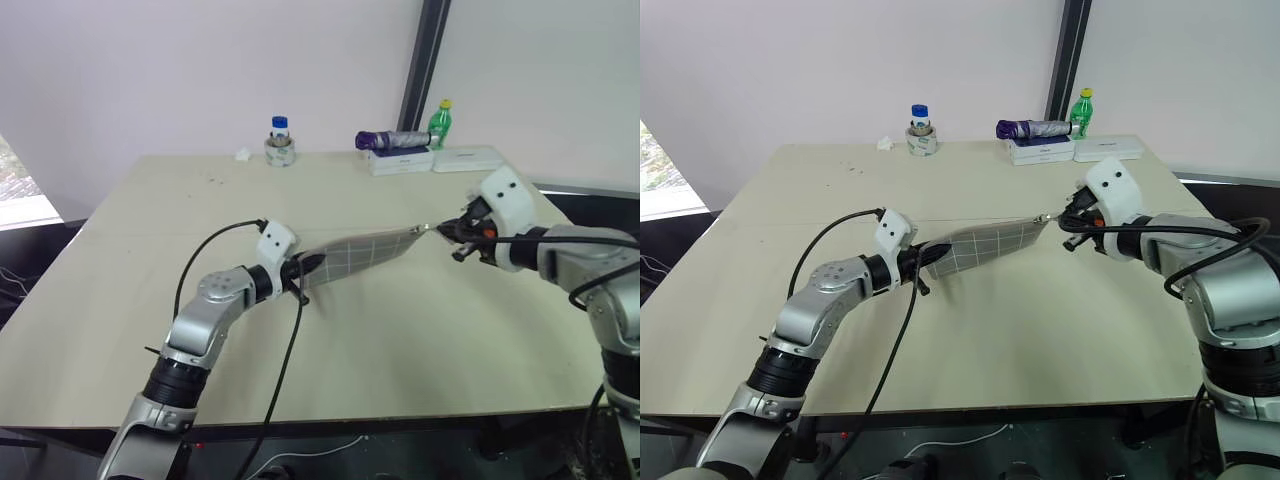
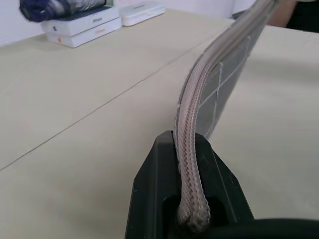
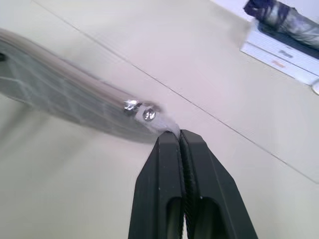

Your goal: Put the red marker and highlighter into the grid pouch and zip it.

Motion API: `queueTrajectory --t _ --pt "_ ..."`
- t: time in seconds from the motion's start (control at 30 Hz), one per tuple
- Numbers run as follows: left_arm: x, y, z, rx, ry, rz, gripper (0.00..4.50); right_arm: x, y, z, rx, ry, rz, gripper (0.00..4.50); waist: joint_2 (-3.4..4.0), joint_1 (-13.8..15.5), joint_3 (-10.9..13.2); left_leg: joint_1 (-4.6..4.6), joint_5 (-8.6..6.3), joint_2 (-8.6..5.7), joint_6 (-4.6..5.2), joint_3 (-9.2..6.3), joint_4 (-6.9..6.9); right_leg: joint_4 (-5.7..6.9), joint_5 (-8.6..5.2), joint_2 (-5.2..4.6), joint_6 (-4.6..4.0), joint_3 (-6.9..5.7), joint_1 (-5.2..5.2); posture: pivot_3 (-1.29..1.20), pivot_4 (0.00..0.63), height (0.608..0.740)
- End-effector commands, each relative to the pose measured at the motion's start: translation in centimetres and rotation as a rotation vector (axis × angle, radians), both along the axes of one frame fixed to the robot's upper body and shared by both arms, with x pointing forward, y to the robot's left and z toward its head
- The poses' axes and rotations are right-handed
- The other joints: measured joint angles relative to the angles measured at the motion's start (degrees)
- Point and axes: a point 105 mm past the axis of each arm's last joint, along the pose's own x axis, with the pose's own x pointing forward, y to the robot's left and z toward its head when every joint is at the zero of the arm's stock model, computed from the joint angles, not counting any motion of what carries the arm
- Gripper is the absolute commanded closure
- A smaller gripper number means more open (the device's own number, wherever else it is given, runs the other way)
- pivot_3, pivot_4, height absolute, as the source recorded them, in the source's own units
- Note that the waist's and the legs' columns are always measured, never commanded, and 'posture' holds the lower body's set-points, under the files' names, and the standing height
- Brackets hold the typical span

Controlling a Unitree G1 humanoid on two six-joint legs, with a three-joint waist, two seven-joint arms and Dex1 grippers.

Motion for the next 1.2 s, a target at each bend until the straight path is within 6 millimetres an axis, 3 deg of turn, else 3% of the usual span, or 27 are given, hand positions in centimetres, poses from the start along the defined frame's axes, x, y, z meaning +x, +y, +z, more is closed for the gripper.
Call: queueTrajectory --t 0.03,0.13,0.23,0.43,0.47,0.5,0.7,0.73,0.97,1.07,1.2 --pt "0.1 1.3 -0.3 0.025 -0.022 0.022 4.5 -0.1 -2.3 1.5 -0.028 -0.066 -0.074 4.41 0.0 0.0 0.0 0.0 0.0 0.0 0.0 0.0 0.0 0.0 0.0 0.0 0.0 0.0 0.0 0.0 0.15 0.74" --pt "-0.2 1.7 -0.5 0.027 -0.034 0.014 4.5 -0.2 -2.1 0.8 -0.027 -0.044 -0.058 4.41 0.0 -0.1 0.0 0.0 0.0 0.04 0.01 -0.02 0.0 0.0 0.0 -0.02 0.0 0.02 -0.01 0.0 0.15 0.74" --pt "-0.5 1.8 -0.4 0.029 -0.082 0.008 4.5 -0.9 0.1 -1.1 -0.031 -0.003 0.076 4.41 0.0 -0.1 0.0 0.01 0.0 0.04 0.01 -0.02 0.0 0.0 0.0 -0.02 0.0 0.03 -0.01 0.0 0.15 0.74" --pt "-1.5 2.2 -1.6 0.07 -0.077 -0.016 4.5 -1.8 1.6 -3.5 -0.019 0.06 0.162 1.53 0.01 -0.2 0.0 0.03 0.0 0.11 0.01 -0.02 0.01 0.01 0.0 -0.01 0.0 0.04 0.01 0.0 0.15 0.74" --pt "-1.6 2.2 -1.7 0.057 -0.064 -0.021 3.73 -1.8 1.6 -3.7 -0.024 0.062 0.16 0.92 0.01 -0.2 0.0 0.04 -0.01 0.12 0.01 -0.02 0.01 0.01 0.0 -0.01 0.0 0.04 0.01 0.0 0.15 0.74" --pt "-1.9 2.4 -1.7 0.045 -0.053 -0.024 3.34 -1.9 1.6 -3.9 -0.033 0.068 0.166 0.37 0.01 -0.2 0.0 0.04 0.0 0.13 0.01 -0.02 0.01 0.01 0.0 -0.01 0.01 0.05 0.0 0.0 0.15 0.74" --pt "-3.3 4.7 -2.3 0.053 0.018 0.0 0.3 -2.3 1.4 -4.4 -0.054 0.075 0.197 0.36 0.0 -0.1 0.0 0.01 -0.01 0.13 0.01 -0.05 0.01 0.0 0.0 -0.01 0.0 0.04 -0.01 0.0 0.15 0.74" --pt "-3.6 5.2 -2.3 0.055 0.032 0.006 0.03 -2.3 1.3 -4.4 -0.055 0.076 0.198 0.36 0.01 -0.1 0.0 0.01 -0.01 0.14 0.01 -0.05 0.0 0.0 0.0 -0.01 0.0 0.04 -0.02 0.0 0.15 0.74" --pt "-4.9 10.0 -2.5 0.002 0.111 0.128 0.03 -2.1 0.4 -3.7 -0.064 0.012 0.203 0.36 0.01 0.0 0.0 0.02 -0.01 0.2 0.01 -0.04 -0.01 -0.02 -0.01 -0.01 -0.02 0.04 -0.02 0.0 0.15 0.74" --pt "-5.0 13.4 -3.0 0.025 0.116 0.254 0.03 -1.8 0.2 -3.1 -0.018 -0.077 0.22 0.36 0.0 0.0 0.0 0.02 -0.02 0.21 0.0 -0.04 -0.02 -0.05 -0.01 -0.02 -0.02 0.05 -0.01 0.0 0.15 0.74" --pt "-6.1 17.5 -3.4 0.054 0.114 0.385 0.03 -2.0 -1.0 -4.7 0.102 -0.009 0.229 0.36 -0.04 -0.1 0.0 0.02 -0.04 0.26 0.03 0.02 -0.05 -0.13 -0.01 -0.01 -0.04 0.08 0.0 0.0 0.15 0.74"
